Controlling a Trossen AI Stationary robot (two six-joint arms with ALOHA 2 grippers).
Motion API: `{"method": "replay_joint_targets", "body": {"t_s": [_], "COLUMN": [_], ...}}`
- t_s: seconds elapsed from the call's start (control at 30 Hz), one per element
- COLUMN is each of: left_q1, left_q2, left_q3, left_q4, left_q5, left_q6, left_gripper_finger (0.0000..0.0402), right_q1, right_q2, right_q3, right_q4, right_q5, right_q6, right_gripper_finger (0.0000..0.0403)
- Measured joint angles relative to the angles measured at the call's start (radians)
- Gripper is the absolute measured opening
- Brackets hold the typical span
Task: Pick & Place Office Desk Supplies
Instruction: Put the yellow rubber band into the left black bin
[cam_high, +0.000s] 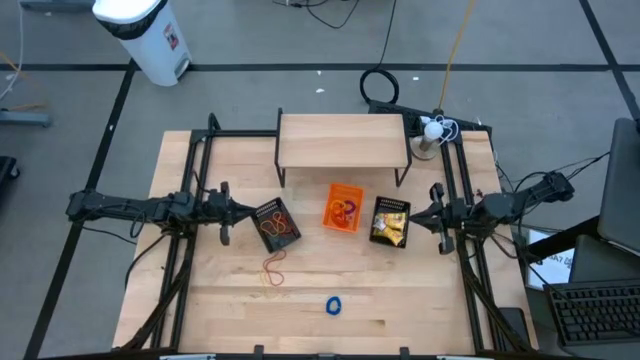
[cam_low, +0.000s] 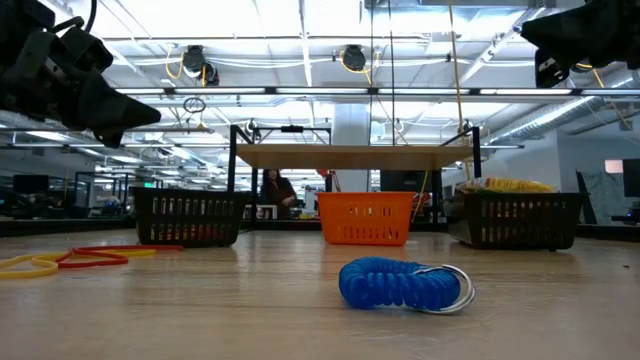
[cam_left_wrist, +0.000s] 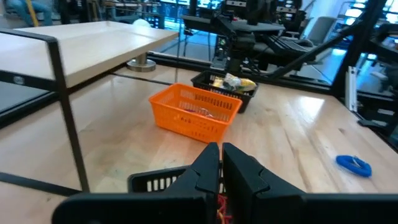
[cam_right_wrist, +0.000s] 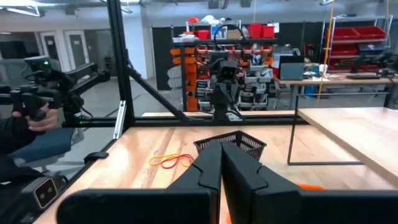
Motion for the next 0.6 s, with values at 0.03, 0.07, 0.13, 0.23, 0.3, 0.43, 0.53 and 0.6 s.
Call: {"method": "replay_joint_targets", "body": {"t_s": [0.03,0.07,0.13,0.23,0.3,0.43,0.53,0.6], "left_q1": [0.000,0.000,0.000,0.000,0.000,0.000,0.000,0.000], "left_q2": [0.000,0.000,0.000,0.000,0.000,0.000,0.000,0.000], "left_q3": [0.000,0.000,0.000,0.000,0.000,0.000,0.000,0.000], "left_q4": [-0.002,-0.004,-0.006,-0.007,-0.007,-0.008,-0.008,-0.005], "left_q5": [0.006,0.007,0.001,-0.002,-0.003,-0.004,-0.004,-0.011], "left_q6": [0.005,0.007,0.007,0.007,0.007,0.009,-0.004,-0.090], "left_gripper_finger": [0.0019,0.0019,0.0019,0.0019,0.0019,0.0019,0.0019,0.0019], "right_q1": [0.000,0.000,-0.001,-0.008,-0.009,-0.009,-0.008,-0.008], "right_q2": [0.000,-0.001,-0.006,-0.017,-0.028,-0.042,-0.044,-0.044], "right_q3": [-0.016,-0.032,-0.061,-0.093,-0.107,-0.119,-0.126,-0.135], "right_q4": [0.021,0.041,0.081,0.123,0.122,0.120,0.114,0.114], "right_q5": [-0.006,-0.006,0.001,-0.002,-0.001,-0.001,-0.002,-0.002], "right_q6": [-0.001,0.000,0.005,-0.002,-0.003,-0.005,0.003,0.004], "right_gripper_finger": [0.0001,0.0001,0.0002,0.0001,0.0001,0.0001,0.0001,0.0002]}}
